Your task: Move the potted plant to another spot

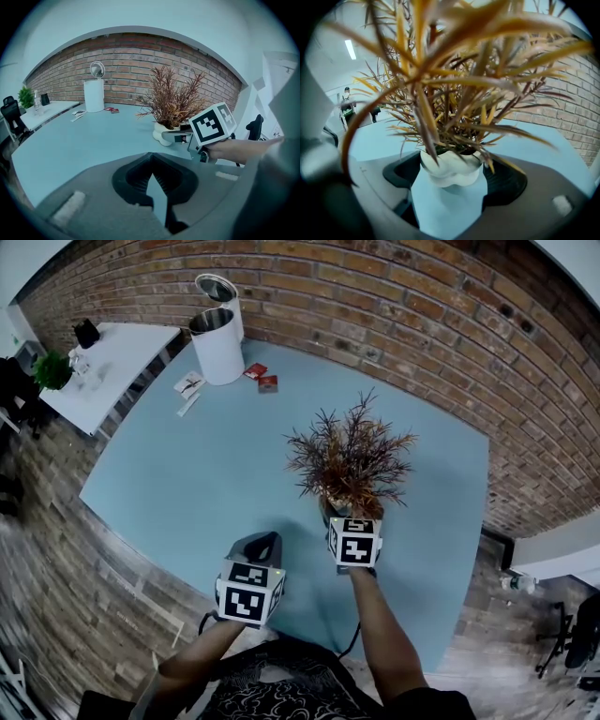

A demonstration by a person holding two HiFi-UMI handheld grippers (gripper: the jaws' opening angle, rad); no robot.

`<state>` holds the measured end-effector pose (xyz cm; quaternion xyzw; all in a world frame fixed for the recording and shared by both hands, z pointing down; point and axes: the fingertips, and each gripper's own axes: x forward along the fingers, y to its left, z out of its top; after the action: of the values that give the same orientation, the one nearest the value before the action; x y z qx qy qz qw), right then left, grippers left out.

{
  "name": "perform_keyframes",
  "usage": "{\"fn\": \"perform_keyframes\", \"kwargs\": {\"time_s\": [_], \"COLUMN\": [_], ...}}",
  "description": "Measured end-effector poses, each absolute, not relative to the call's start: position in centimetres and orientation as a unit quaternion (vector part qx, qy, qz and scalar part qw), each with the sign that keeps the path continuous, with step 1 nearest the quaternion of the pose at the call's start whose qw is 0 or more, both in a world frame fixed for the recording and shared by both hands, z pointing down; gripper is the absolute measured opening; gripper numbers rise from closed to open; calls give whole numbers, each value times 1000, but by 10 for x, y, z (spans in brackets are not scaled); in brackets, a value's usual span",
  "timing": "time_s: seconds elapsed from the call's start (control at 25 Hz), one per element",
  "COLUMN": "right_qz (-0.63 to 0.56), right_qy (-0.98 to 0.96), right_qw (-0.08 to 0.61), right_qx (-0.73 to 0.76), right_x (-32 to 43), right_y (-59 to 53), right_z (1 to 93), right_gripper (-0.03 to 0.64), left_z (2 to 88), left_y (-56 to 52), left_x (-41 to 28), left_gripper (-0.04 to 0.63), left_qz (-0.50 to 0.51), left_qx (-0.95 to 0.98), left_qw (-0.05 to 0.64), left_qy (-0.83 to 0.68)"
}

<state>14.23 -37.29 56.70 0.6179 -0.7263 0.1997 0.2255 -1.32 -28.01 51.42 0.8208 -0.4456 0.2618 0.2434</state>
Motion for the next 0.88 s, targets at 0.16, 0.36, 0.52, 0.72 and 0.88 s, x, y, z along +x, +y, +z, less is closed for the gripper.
{"fn": "perform_keyframes", "kwargs": {"time_s": [0.16, 0.36, 0.52, 0.72, 0.88], "right_qz": [202, 204, 199, 199, 191], "right_qy": [-728, -728, -731, -738, -744], "right_qw": [226, 231, 227, 222, 221], "right_qx": [615, 613, 611, 606, 600], "right_x": [142, 144, 141, 134, 128], "right_y": [-372, -367, -360, -343, -328], "right_z": [567, 564, 560, 552, 543], "right_gripper": [417, 414, 404, 354, 297], "left_z": [514, 513, 511, 506, 504], "left_y": [-278, -273, -268, -258, -249], "left_x": [-13, -13, -12, -10, -7], "left_gripper": [-2, -2, -2, 0, 0], "left_qz": [261, 259, 252, 244, 237], "left_qx": [822, 824, 828, 834, 841], "left_qw": [244, 243, 240, 236, 234], "left_qy": [-444, -442, -440, -434, -427]}}
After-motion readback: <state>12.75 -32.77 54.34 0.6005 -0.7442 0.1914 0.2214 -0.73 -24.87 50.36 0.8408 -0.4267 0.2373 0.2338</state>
